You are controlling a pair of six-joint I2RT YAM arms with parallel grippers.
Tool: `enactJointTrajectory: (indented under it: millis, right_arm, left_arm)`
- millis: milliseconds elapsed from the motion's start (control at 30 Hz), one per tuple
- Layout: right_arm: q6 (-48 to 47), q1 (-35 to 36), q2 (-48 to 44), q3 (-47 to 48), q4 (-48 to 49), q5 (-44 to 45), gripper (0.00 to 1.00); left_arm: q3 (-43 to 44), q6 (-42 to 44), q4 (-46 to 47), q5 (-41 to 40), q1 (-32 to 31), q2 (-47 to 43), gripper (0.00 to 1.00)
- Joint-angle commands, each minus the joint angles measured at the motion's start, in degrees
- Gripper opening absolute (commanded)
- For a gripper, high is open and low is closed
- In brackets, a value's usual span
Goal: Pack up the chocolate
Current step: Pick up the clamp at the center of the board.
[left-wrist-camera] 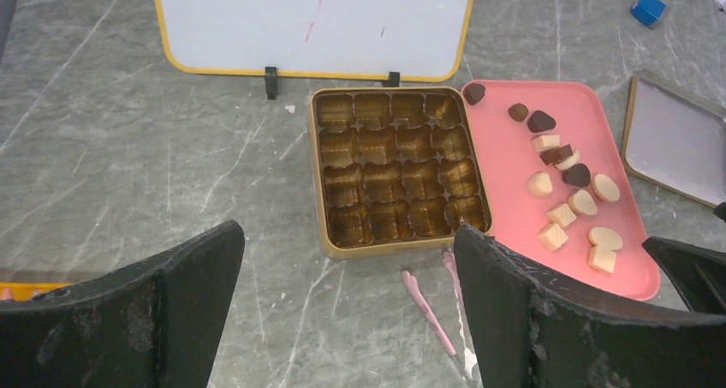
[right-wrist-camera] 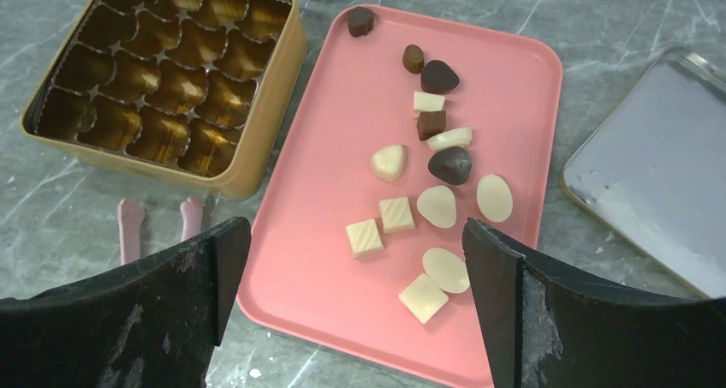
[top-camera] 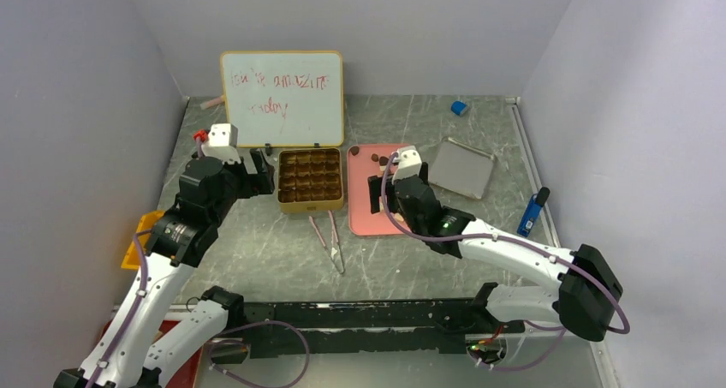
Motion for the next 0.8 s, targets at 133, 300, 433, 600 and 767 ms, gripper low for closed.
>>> enactJointTrajectory:
  millis: [133, 300, 433, 600, 767]
  right_arm:
    - [-3.3, 2.09, -3.22, 0.87, 6.99, -3.94, 1.0]
    - [-8.14, 6.1, -0.9, -0.14, 12.31, -8.81, 1.0]
    - [-9.95, 8.46, 4.41, 1.11, 12.85, -10.95, 1.0]
    - [-11.19, 13.09, 11.45, 2.66, 10.68, -7.08, 0.98]
    - [-11.0, 17.0, 15.42, 2.41, 10.62, -5.5, 0.96]
  left_arm:
    - [1.99, 0.44, 1.86, -0.78, 0.01, -0.45, 0.97]
    - [1.59, 0.11, 1.91, -0.53, 0.0, 0.41, 0.97]
    - [1.82, 0.69, 1.31, -1.94, -0.02, 0.41, 0.97]
    - [1.59, 0.48, 1.15, -2.78, -0.05, 0.9, 0.97]
    - [0.2, 0.02, 1.61, -3.25, -0.07, 0.6, 0.97]
